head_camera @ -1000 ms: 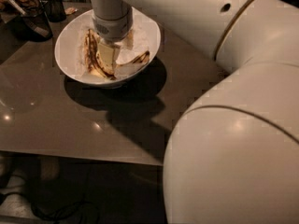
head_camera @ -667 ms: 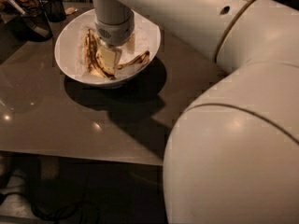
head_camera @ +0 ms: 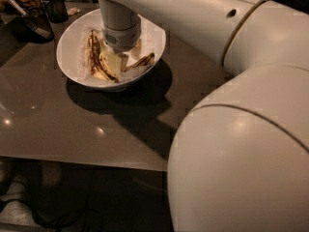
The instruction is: Pick banana from white bowl
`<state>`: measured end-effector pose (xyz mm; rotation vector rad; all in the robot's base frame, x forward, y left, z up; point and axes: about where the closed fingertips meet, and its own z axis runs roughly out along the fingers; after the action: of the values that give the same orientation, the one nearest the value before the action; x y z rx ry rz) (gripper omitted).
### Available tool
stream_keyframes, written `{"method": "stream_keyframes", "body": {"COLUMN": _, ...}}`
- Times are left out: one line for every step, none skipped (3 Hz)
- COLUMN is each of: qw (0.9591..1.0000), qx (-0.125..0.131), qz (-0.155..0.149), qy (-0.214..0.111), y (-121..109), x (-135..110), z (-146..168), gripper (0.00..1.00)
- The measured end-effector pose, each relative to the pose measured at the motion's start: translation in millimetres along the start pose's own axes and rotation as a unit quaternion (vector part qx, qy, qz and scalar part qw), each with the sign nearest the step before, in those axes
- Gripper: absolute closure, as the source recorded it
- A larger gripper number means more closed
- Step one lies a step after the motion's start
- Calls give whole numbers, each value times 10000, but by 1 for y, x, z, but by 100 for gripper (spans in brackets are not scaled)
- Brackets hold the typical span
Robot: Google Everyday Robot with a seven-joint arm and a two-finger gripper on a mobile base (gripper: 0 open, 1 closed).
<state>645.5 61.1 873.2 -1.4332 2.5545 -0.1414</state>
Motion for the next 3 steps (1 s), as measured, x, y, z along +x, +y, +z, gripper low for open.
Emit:
{"method": "stream_keyframes", "body": {"qw": 10000, "qx": -45, "qz": -25, "qy": -13, "y": 1, "x": -1, "z": 8, "gripper": 56}}
{"method": "stream_keyframes", "body": {"qw": 10000, "qx": -45, "qz": -25, "qy": -13, "y": 1, "x": -1, "z": 8, "gripper": 75}}
{"method": "stream_keyframes", "body": {"qw": 10000, "qx": -45, "qz": -25, "qy": -14, "y": 1, "x": -1, "z": 8, "gripper": 98}}
